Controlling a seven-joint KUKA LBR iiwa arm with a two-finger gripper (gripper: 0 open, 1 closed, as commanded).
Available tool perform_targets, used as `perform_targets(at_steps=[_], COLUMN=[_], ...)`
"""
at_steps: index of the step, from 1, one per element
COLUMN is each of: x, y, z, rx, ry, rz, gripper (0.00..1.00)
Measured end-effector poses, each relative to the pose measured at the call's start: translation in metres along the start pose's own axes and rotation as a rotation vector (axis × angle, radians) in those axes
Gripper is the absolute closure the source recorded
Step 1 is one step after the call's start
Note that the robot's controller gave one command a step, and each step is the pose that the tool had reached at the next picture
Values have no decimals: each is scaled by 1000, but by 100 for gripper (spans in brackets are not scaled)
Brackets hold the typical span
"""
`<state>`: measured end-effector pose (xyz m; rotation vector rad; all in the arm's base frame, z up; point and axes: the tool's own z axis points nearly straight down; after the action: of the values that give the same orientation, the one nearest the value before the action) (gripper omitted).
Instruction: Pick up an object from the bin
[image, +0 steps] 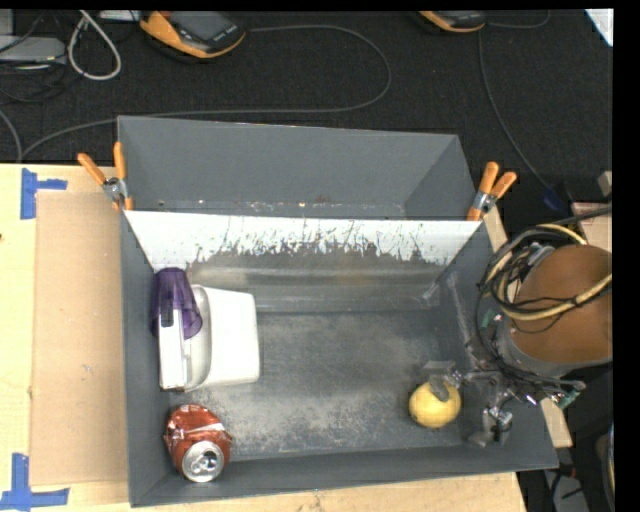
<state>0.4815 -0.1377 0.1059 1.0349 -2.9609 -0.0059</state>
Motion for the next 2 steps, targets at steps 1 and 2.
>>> perform_targets(at_steps=[1,2], x=[-11,-25], y=[-1,-1], z=[19,32], rx=[3,2], ry=[-10,-3], rz=[588,43], gripper=[0,100])
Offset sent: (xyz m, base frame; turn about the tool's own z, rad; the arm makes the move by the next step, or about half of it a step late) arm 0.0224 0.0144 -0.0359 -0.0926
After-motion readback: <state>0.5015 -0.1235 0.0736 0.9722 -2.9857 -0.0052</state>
